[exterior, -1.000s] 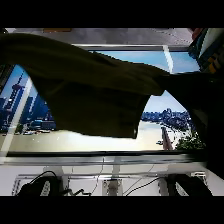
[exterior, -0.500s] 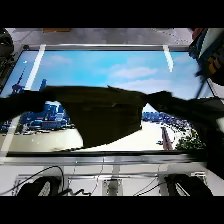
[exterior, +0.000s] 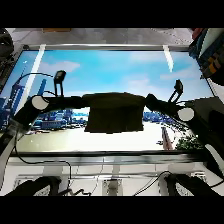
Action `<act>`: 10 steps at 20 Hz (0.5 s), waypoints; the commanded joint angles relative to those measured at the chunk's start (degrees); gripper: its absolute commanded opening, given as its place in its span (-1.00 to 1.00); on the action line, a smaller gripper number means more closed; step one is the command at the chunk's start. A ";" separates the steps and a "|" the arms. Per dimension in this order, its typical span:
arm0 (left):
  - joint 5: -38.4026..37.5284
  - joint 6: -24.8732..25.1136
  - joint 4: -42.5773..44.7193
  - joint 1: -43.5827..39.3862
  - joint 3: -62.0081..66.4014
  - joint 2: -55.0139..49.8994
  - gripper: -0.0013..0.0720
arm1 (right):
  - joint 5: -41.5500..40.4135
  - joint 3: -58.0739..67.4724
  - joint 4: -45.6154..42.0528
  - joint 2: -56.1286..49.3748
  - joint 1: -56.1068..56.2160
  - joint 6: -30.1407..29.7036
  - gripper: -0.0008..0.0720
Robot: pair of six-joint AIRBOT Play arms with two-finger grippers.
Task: Fold the clothes and pants, and hang the long-sleeved shirts on hangers.
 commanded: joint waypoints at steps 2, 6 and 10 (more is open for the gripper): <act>-15.47 -2.19 4.44 -0.96 0.11 -4.98 -0.92 | 25.27 0.31 -13.75 -1.79 -4.09 -1.03 -0.88; -12.79 -2.75 7.10 -1.68 0.09 -11.19 -0.92 | 28.02 -0.94 -13.42 -2.25 -1.57 -1.03 -0.88; -11.32 -7.56 6.54 -1.86 0.11 -14.23 -0.92 | 26.40 -4.22 -13.97 -3.93 1.36 -1.03 -0.88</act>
